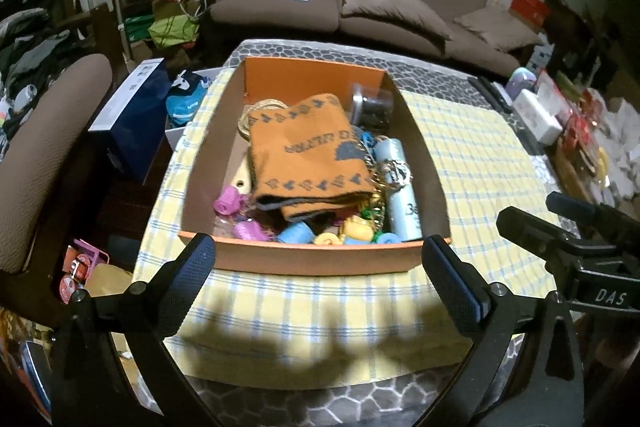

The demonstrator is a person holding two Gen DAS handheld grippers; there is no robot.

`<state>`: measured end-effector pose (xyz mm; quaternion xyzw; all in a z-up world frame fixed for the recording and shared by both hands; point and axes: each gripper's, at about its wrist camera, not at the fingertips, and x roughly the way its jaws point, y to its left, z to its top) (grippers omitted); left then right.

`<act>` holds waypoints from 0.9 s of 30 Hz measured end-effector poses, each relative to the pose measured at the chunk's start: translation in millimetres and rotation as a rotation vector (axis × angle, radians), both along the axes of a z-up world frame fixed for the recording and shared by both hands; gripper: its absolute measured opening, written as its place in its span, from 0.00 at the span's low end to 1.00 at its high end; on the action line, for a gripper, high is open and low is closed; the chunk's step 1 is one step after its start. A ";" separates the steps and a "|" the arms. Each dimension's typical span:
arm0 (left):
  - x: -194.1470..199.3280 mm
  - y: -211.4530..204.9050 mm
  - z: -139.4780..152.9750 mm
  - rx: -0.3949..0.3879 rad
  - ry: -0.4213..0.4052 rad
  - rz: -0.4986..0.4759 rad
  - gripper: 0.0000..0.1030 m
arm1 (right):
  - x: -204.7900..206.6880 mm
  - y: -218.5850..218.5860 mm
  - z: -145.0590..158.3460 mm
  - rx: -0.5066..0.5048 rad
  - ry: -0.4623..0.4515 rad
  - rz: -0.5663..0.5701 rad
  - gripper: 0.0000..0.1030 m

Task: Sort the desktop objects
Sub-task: 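Withdraw both grippers from the box back over the bed cover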

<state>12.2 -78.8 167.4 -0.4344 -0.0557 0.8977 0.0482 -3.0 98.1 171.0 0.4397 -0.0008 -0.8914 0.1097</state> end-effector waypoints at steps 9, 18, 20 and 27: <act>7.9 30.2 -13.9 -0.024 -0.012 -0.022 1.00 | 10.1 32.5 -11.4 0.001 -0.007 -0.039 1.00; 13.4 45.2 -26.3 -0.028 0.008 -0.019 1.00 | 16.3 57.5 -25.6 0.010 -0.014 -0.068 1.00; 14.9 48.3 -30.1 -0.028 0.016 -0.020 1.00 | 17.4 61.6 -30.6 0.012 -0.017 -0.073 1.00; 15.1 56.7 -46.6 -0.033 0.018 -0.025 1.00 | 18.7 70.1 -47.2 0.017 -0.028 -0.075 1.00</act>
